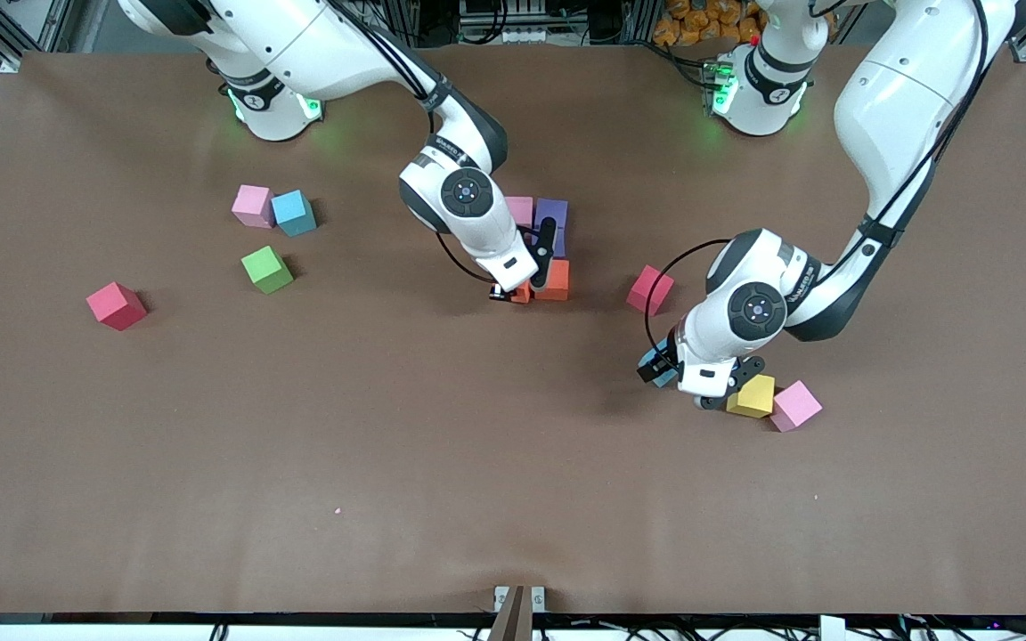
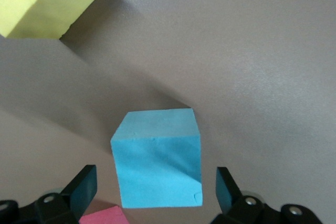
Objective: Form number 2 with 11 blocks
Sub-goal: 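Grasp the teal cube with the left gripper while the right gripper lowers orange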
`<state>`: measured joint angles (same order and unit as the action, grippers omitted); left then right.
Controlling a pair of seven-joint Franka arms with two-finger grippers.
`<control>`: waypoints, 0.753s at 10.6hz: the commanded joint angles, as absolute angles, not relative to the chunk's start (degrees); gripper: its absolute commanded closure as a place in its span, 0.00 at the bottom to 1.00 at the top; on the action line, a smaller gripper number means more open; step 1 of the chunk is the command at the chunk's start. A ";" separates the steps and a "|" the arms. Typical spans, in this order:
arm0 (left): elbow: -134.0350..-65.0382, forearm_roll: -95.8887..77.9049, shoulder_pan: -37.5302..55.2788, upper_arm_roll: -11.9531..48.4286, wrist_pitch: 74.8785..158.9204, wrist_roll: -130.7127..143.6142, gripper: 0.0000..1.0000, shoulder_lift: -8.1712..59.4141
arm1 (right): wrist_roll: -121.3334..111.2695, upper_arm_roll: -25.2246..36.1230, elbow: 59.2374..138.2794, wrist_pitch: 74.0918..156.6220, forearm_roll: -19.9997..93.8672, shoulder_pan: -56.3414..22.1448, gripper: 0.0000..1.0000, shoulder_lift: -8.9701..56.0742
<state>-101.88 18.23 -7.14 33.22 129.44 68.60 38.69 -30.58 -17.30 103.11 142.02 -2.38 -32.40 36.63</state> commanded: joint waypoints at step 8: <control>-100.90 21.18 -7.03 33.22 131.30 69.35 0.00 40.60 | -29.53 -16.00 101.51 141.59 -2.46 -34.28 0.68 38.14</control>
<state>-101.80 19.42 -7.14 33.16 130.62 68.60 39.89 -30.58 -17.13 103.06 141.98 -2.38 -32.92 37.10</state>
